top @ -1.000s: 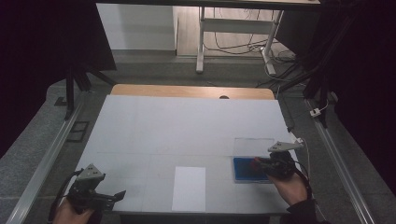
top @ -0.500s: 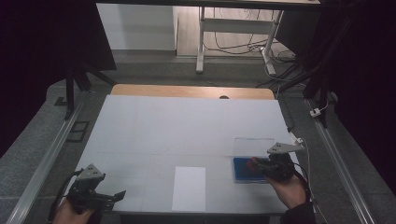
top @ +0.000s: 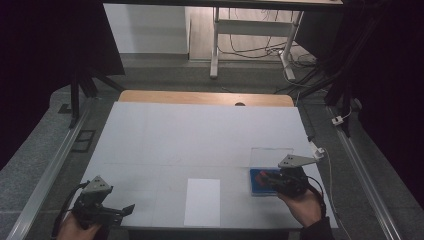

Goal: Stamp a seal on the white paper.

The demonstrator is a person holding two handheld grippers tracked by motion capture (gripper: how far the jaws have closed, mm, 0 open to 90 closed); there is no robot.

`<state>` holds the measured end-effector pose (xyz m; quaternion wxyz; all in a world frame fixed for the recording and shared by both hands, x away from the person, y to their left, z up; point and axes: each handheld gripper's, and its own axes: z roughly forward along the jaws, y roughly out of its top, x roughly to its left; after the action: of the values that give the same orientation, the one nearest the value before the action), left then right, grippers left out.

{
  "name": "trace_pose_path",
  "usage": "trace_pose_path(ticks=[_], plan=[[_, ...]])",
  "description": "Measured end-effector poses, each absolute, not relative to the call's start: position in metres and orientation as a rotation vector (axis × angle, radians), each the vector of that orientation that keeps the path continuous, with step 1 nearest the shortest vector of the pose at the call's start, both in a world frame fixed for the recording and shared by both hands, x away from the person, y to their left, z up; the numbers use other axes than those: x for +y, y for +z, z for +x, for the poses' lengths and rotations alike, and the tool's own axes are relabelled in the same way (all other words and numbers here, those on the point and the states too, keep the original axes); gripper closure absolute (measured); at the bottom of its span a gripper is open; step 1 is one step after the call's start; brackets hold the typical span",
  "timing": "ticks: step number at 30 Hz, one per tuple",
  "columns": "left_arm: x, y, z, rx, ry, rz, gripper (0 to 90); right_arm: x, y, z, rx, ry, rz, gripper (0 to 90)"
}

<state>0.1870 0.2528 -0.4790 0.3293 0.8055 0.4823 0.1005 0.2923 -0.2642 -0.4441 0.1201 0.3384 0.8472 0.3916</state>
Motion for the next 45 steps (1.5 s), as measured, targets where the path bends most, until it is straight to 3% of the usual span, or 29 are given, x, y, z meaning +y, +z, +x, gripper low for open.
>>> trace_pose_path(ticks=[45], plan=[[0.254, -0.479, 0.187, 1.254, 0.254, 2.103, 1.4, -0.178, -0.460, 0.286, 2.707, 1.183, 0.709, 79.2]])
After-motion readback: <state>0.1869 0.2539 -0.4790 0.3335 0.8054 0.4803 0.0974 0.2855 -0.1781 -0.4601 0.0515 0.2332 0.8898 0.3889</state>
